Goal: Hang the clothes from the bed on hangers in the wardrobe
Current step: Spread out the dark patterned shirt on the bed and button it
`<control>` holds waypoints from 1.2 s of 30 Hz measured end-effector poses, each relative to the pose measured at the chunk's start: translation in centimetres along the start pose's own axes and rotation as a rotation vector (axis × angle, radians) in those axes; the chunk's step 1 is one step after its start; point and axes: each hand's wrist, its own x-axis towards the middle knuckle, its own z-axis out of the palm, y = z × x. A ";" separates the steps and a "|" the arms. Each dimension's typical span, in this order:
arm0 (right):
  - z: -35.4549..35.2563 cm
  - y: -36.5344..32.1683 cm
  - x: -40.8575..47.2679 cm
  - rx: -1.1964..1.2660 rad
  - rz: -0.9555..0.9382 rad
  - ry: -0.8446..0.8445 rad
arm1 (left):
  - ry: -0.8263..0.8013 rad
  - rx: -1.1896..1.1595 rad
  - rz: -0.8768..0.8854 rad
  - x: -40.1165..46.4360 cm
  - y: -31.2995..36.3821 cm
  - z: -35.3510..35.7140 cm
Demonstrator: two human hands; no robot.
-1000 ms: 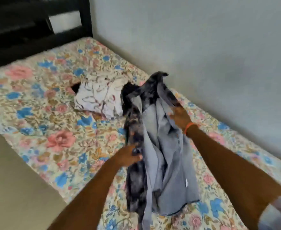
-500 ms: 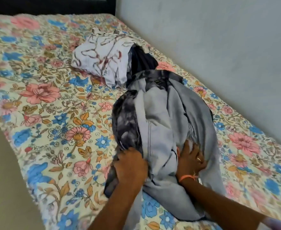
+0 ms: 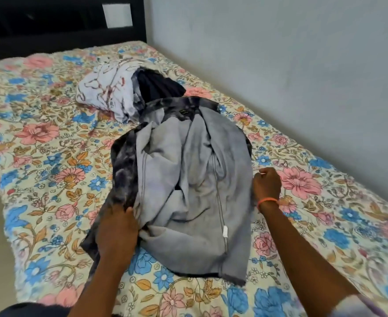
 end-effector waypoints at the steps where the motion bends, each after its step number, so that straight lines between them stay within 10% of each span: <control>1: 0.2 0.6 0.8 -0.040 0.049 -0.106 | -0.004 -0.030 -0.014 -0.1 -0.5 0.4; 7: 1.4 -1.3 1.2 0.132 0.208 -0.381 | -0.095 -0.233 -0.057 0.5 -1.3 1.4; 12: 0.7 -6.4 -1.0 0.217 -0.126 0.030 | -0.066 -0.441 0.037 -0.6 -1.7 0.5; 18: 7.1 -9.5 -9.7 -0.285 -0.700 -0.740 | -0.028 -0.489 0.129 -1.0 -2.1 0.4; 24: 7.2 -6.5 -9.6 -0.191 -0.451 -0.300 | -0.072 -0.464 0.107 -1.6 -3.5 0.4; 30: 5.7 -4.1 -9.2 -0.582 -0.641 -0.651 | -0.050 -0.155 0.148 -2.4 -2.2 -1.2; 36: 4.3 -4.7 -9.6 -0.272 -0.487 -0.463 | -0.126 -0.260 0.149 -5.1 0.9 -2.3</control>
